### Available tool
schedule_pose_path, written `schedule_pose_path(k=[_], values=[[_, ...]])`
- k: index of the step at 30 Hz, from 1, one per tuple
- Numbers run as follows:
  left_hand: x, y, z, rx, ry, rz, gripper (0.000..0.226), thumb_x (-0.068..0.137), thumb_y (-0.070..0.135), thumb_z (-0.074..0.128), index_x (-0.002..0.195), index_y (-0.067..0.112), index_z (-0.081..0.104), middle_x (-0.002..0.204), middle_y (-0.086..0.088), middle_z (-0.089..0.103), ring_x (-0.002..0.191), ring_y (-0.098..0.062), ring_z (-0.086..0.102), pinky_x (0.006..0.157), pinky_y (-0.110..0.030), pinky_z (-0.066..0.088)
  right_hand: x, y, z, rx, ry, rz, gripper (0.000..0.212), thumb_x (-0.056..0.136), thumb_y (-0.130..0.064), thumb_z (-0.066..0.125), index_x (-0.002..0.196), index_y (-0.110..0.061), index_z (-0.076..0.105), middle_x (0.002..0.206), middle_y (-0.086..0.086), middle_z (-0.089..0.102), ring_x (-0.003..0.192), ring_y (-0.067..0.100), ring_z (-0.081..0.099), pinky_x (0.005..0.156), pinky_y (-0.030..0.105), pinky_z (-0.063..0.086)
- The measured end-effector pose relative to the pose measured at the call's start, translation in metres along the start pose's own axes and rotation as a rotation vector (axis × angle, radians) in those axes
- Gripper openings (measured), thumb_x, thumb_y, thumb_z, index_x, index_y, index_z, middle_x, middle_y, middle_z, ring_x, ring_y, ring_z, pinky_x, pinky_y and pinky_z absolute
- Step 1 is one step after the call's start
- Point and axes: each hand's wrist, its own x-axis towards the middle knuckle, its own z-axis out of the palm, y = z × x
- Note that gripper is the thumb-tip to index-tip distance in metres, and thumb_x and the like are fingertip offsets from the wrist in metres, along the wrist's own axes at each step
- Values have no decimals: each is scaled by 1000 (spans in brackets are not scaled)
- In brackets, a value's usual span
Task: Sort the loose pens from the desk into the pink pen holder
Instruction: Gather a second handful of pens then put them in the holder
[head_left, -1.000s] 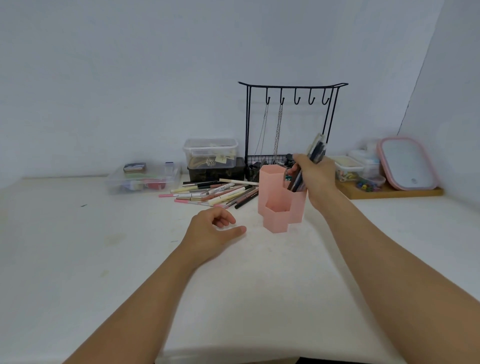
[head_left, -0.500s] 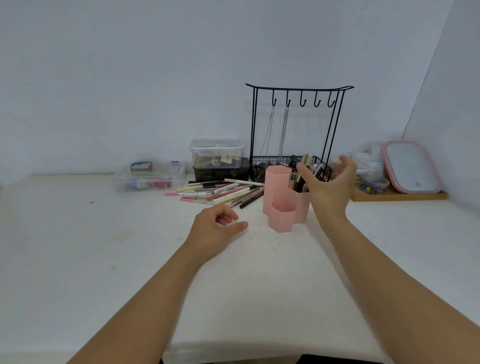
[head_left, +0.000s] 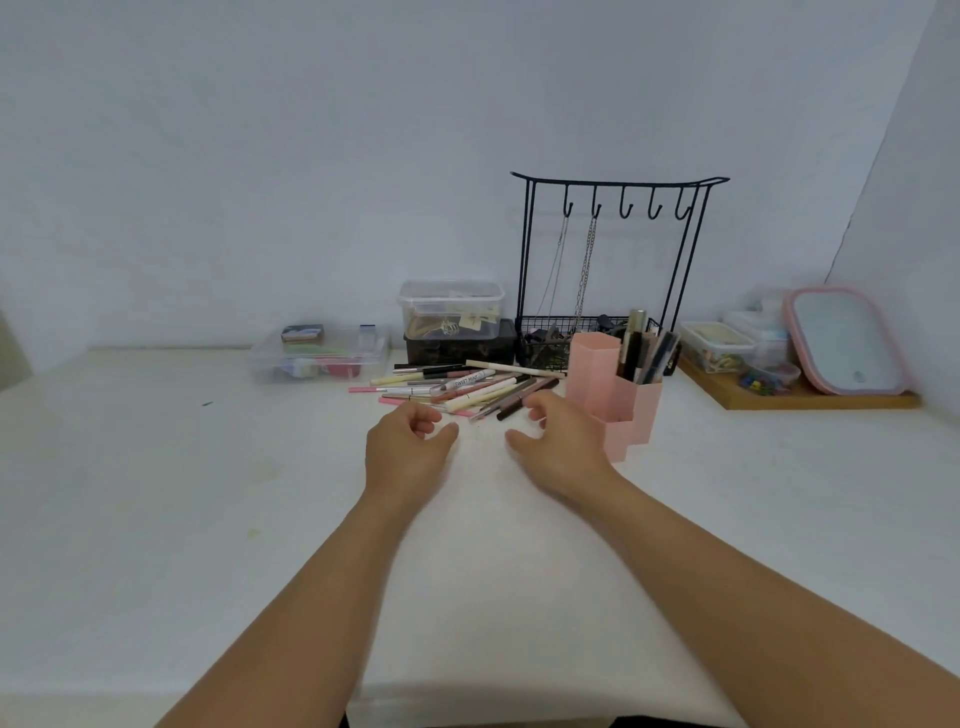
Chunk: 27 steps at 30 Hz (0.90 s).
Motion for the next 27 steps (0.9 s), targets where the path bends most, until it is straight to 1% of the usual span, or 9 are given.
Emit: schedule_pose_path(k=[2, 4, 7, 10, 12, 14, 17, 21, 27], values=[[0, 1, 2, 3, -13, -2, 18, 85, 28, 78, 99, 19, 70, 93, 4, 67, 87, -13, 61, 71, -21, 44, 4, 8, -4, 13, -3, 89, 57, 85, -33, 71, 137, -16, 52, 129, 3, 62, 113, 20, 59, 87, 28, 45], [1, 0, 2, -2, -16, -8, 19, 85, 28, 78, 100, 20, 70, 94, 4, 66, 87, -13, 61, 74, -24, 44, 8, 12, -6, 6, -10, 123, 63, 85, -31, 71, 141, -13, 48, 135, 7, 57, 119, 23, 56, 90, 29, 44], [0, 1, 2, 5, -20, -14, 19, 85, 29, 78, 99, 20, 70, 94, 4, 67, 87, -13, 61, 75, -25, 45, 16, 7, -4, -46, -32, 63, 57, 88, -26, 67, 140, -13, 48, 139, 9, 53, 122, 26, 52, 94, 30, 41], [1, 1, 2, -3, -24, -25, 18, 85, 29, 78, 99, 22, 69, 94, 5, 67, 88, -12, 61, 77, -25, 47, 32, 3, 4, -144, -116, -15, 59, 89, -13, 57, 145, -15, 40, 148, 10, 39, 129, 31, 43, 102, 35, 39], [1, 1, 2, -6, -31, -28, 18, 85, 29, 78, 99, 22, 69, 95, 5, 67, 88, -13, 62, 79, -26, 49, 47, 7, 11, -212, -185, -15, 64, 88, -8, 52, 149, -14, 33, 156, 9, 28, 139, 34, 31, 110, 39, 35], [1, 1, 3, 1, -36, -29, 18, 85, 29, 78, 99, 23, 69, 94, 5, 67, 89, -13, 62, 81, -28, 51, 57, 14, 18, -212, -231, 12, 67, 91, -8, 48, 154, -15, 25, 165, 5, 14, 150, 31, 11, 119, 43, 25], [1, 1, 3, -3, -43, -33, 17, 85, 29, 77, 99, 24, 68, 94, 6, 67, 90, -12, 62, 82, -28, 52, 68, 17, 29, -190, -233, 0, 70, 93, -13, 45, 157, -17, 17, 167, 2, 5, 153, 27, -3, 122, 45, 18], [1, 0, 4, -1, -46, -31, 17, 85, 27, 77, 99, 23, 68, 93, 6, 66, 88, -10, 62, 79, -26, 50, 86, 13, 34, -200, -256, -29, 79, 91, -20, 53, 159, -18, 12, 167, 0, 5, 153, 27, -4, 124, 47, 13], [0, 2, 4, -10, -40, -55, 17, 84, 27, 76, 99, 24, 68, 94, 7, 66, 88, -10, 62, 76, -24, 50, 112, -7, 22, -366, -519, 71, 89, 81, -26, 54, 158, -27, 7, 166, -5, 8, 151, 35, 0, 119, 59, 15]])
